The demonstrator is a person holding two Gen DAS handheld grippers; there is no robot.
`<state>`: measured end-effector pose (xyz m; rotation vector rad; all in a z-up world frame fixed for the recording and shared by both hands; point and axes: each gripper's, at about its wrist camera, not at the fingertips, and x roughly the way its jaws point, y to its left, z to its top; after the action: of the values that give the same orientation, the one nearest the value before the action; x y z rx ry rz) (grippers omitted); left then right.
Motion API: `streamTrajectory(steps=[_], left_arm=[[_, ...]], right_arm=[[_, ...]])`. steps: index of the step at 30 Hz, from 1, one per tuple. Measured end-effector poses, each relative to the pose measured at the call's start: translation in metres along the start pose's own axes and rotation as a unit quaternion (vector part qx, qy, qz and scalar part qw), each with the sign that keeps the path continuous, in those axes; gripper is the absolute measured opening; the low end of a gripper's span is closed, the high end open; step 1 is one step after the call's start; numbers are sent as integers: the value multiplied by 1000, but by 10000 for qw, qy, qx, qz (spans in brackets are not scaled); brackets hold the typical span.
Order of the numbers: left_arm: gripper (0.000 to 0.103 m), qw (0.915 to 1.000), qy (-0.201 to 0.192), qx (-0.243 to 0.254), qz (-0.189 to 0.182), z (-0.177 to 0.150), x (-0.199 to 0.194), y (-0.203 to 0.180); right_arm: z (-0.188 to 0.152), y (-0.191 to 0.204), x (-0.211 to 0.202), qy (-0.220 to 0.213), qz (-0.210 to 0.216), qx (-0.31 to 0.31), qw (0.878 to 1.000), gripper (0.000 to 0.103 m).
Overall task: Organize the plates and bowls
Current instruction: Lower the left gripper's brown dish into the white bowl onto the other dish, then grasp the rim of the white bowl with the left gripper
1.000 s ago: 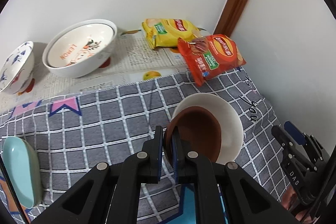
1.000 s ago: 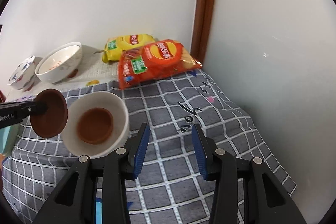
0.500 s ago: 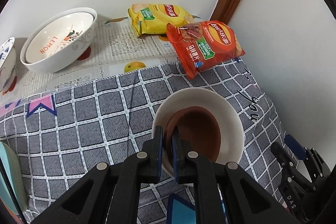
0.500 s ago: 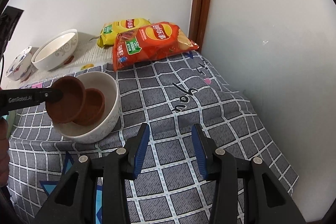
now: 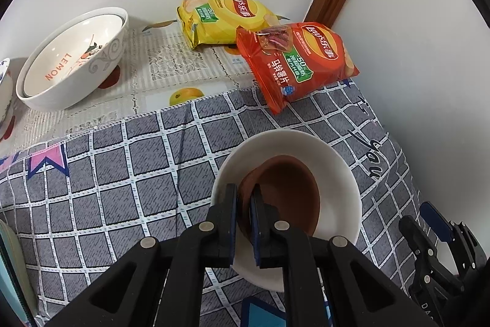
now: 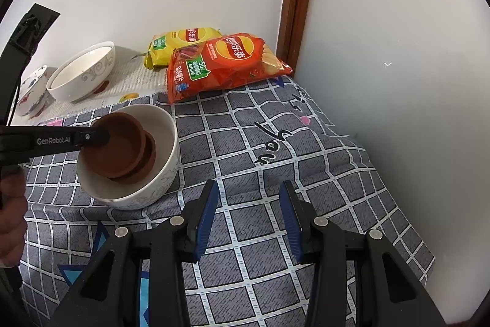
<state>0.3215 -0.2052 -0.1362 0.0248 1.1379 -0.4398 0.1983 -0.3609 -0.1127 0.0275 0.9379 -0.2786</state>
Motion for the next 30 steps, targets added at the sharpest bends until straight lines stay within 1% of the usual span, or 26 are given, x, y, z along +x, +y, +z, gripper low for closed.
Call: streamTrajectory(steps=[14,22,25,28,30], left_arm=[[9,9998,111,-129,-112,1,9,-3],[9,9998,114,-74,-138,0,9,-5],[9,9999,129,35,-107,-2,8,-7],[14,9997,195,132,-66,-3,8,-8],[14,9996,223,160,-92,-3,7,-7]], right_arm=[[-2,-1,2,33,45,44,10000,41],[1,7,4,59,132,22,9999,41],[3,10,4,59,181,8,9998,41],[5,11,6,96,261,18,9996,41],[7,12,7,105,320,40,9994,41]])
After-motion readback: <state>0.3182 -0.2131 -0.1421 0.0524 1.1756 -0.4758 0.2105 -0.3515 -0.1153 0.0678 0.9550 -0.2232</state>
